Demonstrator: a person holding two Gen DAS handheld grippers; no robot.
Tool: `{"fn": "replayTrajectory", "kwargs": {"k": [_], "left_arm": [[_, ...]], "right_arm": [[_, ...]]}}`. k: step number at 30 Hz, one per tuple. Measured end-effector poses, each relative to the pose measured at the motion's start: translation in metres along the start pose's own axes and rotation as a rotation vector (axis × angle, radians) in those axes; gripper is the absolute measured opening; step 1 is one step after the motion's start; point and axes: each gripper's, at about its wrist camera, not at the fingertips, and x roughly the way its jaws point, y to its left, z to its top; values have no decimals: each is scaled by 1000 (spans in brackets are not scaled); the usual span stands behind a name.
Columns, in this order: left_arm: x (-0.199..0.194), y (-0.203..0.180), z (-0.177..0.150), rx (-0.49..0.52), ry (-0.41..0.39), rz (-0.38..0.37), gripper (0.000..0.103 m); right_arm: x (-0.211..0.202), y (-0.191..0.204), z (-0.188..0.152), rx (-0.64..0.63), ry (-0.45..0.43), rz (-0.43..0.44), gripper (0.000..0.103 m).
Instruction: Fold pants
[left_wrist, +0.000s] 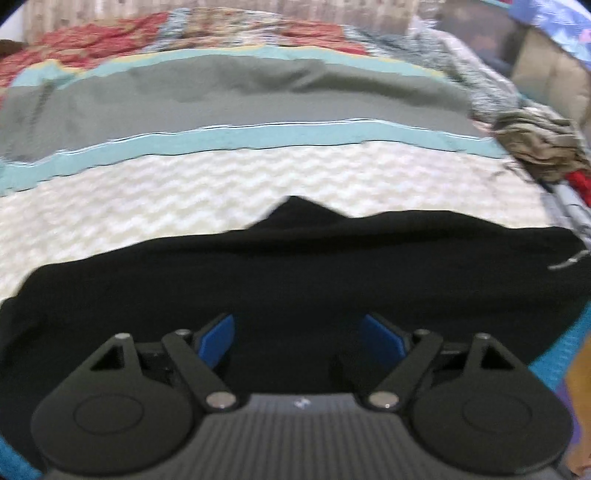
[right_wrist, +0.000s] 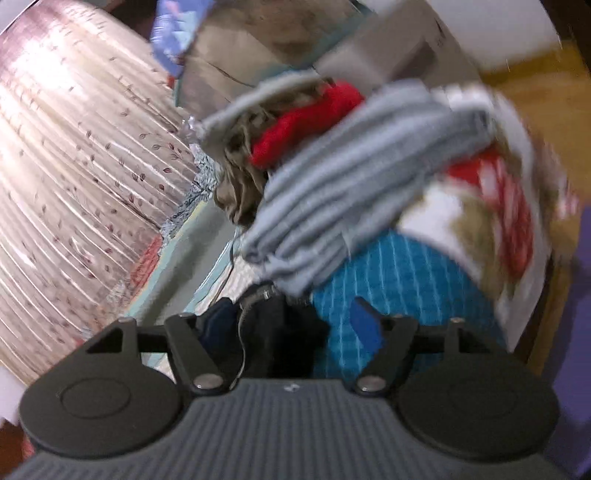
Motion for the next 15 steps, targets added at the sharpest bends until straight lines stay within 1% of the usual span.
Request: {"fn": "replayTrajectory", "kwargs": {"k": [2, 3, 6, 9, 12, 15], "left_arm": [[9, -7, -2, 12, 21, -39, 80], [15, -10, -3, 18, 37, -44, 80], [35, -16, -13, 27, 109, -10, 80], [55, -6, -24, -37, 194, 27, 79], [56, -3, -26, -46, 193, 40, 80], [56, -7, -26, -35, 200, 66, 81]], "right_arm": [[13, -3, -7, 33, 26, 12, 73], [18, -3, -11, 38, 25, 8, 73], [21, 2, -16, 41, 10, 21, 73], [14, 10, -15, 22, 37, 40, 72], [2, 11, -17, -9, 56, 30, 72], [-3, 4, -19, 10, 56, 20, 71]]}}
